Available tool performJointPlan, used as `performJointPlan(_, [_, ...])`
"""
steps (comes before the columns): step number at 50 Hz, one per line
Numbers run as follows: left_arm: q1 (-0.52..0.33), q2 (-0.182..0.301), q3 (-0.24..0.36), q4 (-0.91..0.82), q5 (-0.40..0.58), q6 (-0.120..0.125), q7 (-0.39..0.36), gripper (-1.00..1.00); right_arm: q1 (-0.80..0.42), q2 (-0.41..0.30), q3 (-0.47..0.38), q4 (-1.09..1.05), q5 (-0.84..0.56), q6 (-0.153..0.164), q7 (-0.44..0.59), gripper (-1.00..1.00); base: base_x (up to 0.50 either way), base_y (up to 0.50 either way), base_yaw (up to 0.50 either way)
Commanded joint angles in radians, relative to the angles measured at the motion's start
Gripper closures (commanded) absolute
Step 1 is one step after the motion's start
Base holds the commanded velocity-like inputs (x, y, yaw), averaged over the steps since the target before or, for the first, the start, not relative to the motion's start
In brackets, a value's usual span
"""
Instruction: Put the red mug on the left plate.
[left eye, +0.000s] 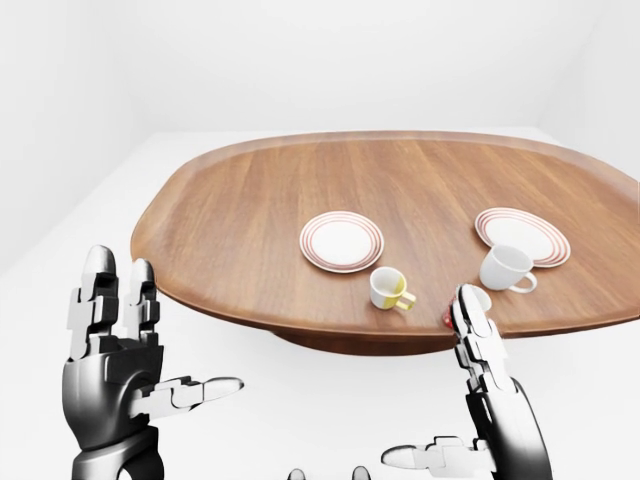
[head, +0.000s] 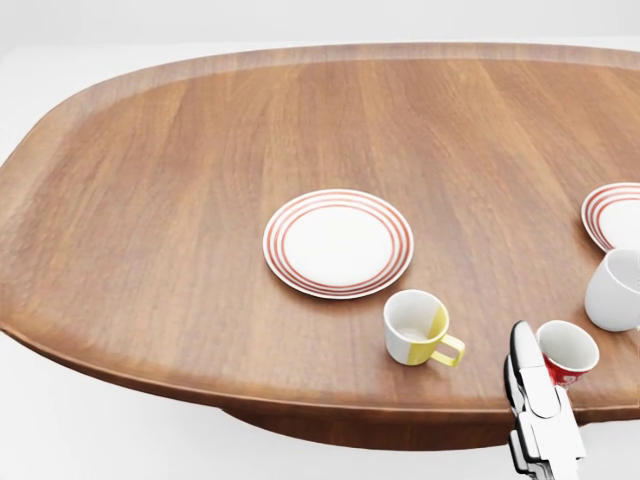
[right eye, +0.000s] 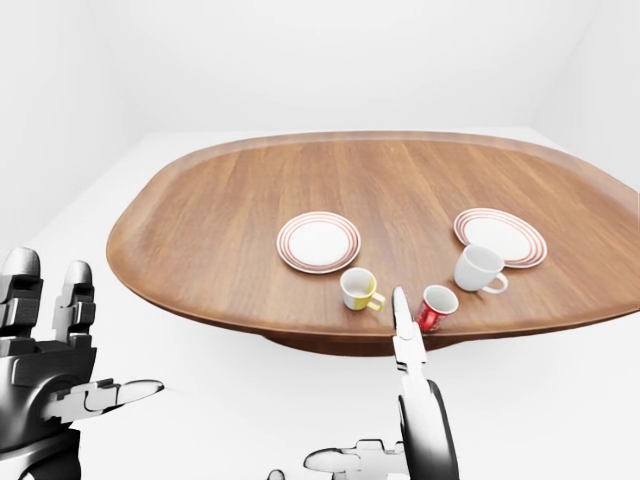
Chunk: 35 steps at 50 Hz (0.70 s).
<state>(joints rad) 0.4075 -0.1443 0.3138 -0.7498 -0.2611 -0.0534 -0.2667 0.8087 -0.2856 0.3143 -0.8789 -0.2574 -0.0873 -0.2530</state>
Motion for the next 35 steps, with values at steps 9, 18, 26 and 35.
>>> performJointPlan(9, [0.004, -0.001, -0.005, 0.002, 0.002, -0.005, -0.004, -1.00, -0.002, 0.003, -0.005, 0.007, 0.008, 0.000, 0.008, -1.00, 0.14, 0.50, 0.00])
performJointPlan(18, [0.004, 0.003, -0.012, 0.005, 0.005, -0.006, -0.002, -1.00, -0.012, 0.015, -0.016, 0.024, 0.035, 0.000, 0.033, -1.00, 0.08, 0.16, 0.00])
performJointPlan(26, [0.003, 0.002, -0.011, 0.006, 0.005, -0.006, -0.002, -1.00, -0.024, 0.012, -0.002, 0.019, 0.020, 0.000, 0.035, -1.00, 0.00, 0.00, 0.00])
performJointPlan(35, [0.002, 0.004, -0.014, 0.008, 0.007, -0.007, 0.000, -1.00, -0.005, -0.005, -0.002, 0.016, 0.045, 0.000, 0.043, -1.00, 0.42, 0.00, 0.00])
